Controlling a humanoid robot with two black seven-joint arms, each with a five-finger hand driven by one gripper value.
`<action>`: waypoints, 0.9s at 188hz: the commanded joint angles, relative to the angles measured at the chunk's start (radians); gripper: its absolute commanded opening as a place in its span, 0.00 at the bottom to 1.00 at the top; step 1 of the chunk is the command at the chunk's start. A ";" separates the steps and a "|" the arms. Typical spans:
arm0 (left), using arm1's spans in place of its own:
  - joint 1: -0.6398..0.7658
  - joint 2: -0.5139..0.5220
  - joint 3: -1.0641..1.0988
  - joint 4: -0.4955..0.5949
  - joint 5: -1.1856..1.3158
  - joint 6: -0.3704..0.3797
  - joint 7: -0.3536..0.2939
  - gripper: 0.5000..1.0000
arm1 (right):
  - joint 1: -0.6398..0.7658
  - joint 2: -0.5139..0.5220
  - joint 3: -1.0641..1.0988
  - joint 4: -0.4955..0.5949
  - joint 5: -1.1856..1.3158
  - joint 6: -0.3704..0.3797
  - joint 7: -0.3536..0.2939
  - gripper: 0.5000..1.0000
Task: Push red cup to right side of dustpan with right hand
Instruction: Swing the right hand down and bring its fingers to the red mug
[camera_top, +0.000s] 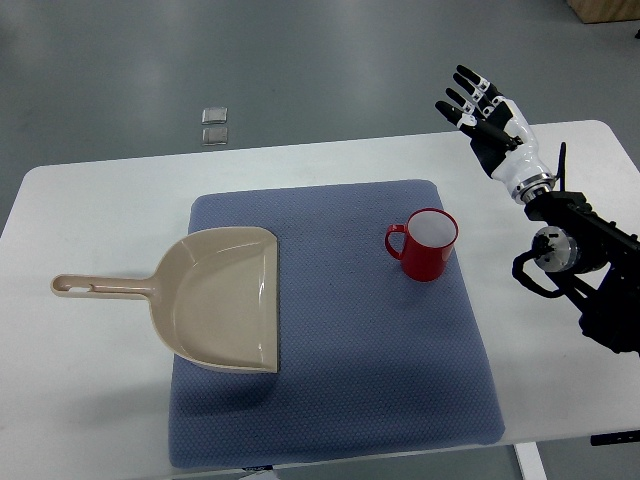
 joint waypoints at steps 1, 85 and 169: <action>0.000 0.000 0.000 0.000 0.000 0.000 0.000 1.00 | -0.048 -0.051 0.003 0.030 -0.053 0.033 0.017 0.86; 0.000 0.000 0.000 0.000 0.000 0.000 0.000 1.00 | -0.222 -0.131 0.006 0.094 -0.253 0.071 0.137 0.86; 0.000 0.000 0.000 0.000 0.000 0.000 0.000 1.00 | -0.261 -0.080 0.006 0.096 -0.299 0.048 0.137 0.86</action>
